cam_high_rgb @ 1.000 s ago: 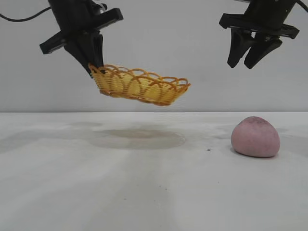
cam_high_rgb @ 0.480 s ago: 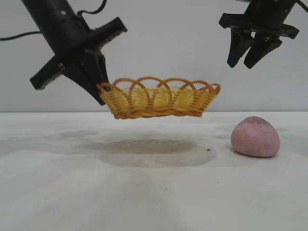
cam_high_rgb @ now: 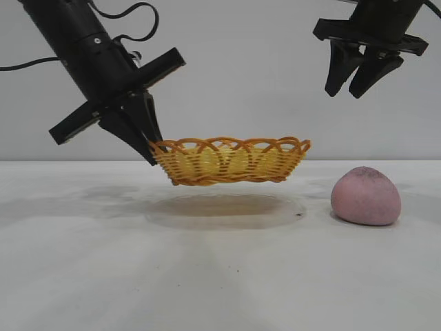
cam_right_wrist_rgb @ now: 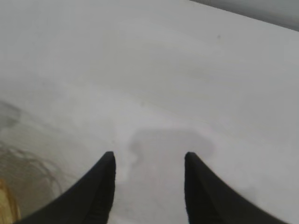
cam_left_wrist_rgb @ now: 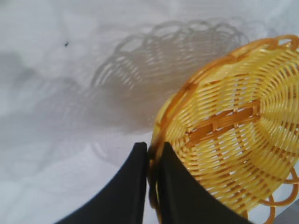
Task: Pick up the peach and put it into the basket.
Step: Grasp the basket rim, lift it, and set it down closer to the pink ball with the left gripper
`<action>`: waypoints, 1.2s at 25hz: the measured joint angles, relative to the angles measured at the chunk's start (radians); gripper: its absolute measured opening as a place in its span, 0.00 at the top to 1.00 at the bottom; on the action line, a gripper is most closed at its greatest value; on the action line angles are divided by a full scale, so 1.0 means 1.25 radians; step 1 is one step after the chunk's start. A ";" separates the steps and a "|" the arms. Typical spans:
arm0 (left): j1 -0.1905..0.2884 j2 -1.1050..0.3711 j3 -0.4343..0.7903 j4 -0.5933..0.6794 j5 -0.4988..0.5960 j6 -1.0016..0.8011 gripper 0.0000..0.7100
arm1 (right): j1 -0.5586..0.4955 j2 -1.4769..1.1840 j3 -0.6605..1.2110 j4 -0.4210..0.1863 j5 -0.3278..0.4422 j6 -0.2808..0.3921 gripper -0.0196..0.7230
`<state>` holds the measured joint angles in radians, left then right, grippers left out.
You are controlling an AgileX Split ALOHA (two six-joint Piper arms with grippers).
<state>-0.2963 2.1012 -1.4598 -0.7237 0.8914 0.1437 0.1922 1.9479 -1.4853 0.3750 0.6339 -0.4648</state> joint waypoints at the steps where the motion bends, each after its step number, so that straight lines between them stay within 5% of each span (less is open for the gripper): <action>1: -0.012 0.003 0.000 0.001 -0.007 -0.003 1.00 | 0.000 0.000 0.000 0.000 0.000 0.000 0.53; 5: -0.048 0.010 0.023 0.003 -0.045 -0.020 1.00 | 0.000 0.000 0.000 0.001 0.002 0.000 0.53; 18: -0.050 0.008 0.072 0.032 -0.125 -0.031 1.00 | 0.000 0.000 0.000 0.001 0.005 0.000 0.53; 30: -0.002 0.003 0.072 0.041 -0.104 -0.018 1.00 | 0.000 0.000 0.000 0.001 0.005 0.000 0.53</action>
<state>-0.2986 2.1054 -1.3697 -0.6728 0.7614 0.1207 0.1922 1.9479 -1.4853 0.3764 0.6406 -0.4648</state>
